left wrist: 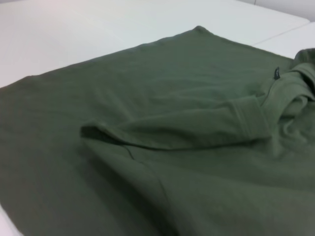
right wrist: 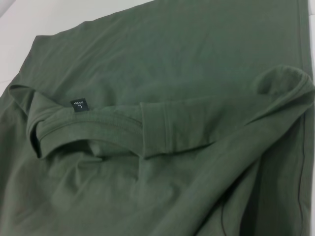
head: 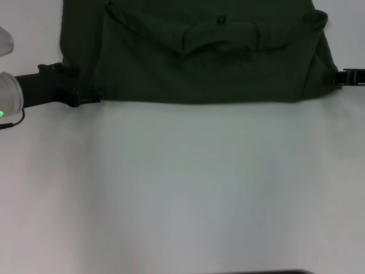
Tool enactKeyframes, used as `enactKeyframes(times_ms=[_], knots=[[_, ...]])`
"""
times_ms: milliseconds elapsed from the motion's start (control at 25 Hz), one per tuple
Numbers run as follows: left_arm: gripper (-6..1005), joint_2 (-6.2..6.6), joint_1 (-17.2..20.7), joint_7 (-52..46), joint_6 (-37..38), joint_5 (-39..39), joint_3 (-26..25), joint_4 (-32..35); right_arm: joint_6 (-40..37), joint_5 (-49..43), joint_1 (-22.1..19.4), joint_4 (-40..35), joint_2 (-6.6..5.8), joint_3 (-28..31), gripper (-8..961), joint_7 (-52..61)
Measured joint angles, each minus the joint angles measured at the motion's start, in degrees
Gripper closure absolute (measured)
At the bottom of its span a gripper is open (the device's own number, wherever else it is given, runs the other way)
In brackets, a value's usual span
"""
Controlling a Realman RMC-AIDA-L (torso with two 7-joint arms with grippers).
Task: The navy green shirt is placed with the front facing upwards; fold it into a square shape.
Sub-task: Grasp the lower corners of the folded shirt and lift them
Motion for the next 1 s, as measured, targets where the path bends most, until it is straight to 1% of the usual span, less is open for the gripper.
enactKeyframes(times_ms=[280, 520, 720, 1000], knots=[[114, 0.03, 0.3, 0.6, -0.4, 0.1, 0.3, 0.0, 0.1, 0.0, 0.0, 0.0, 0.00, 0.0, 930, 0.0], [47, 0.01, 0.5, 0.7, -0.4, 1.3, 0.3, 0.0, 0.2, 0.0, -0.1, 0.0, 0.00, 0.0, 930, -0.1], [50, 0.00, 0.3, 0.8, 0.2, 1.5, 1.0, -0.1, 0.3, 0.0, -0.2, 0.0, 0.00, 0.0, 930, -0.1], [119, -0.03, -0.3, 0.7, 0.1, 1.5, 1.8, -1.1, 0.4, 0.0, -0.3, 0.1, 0.00, 0.0, 930, -0.1]])
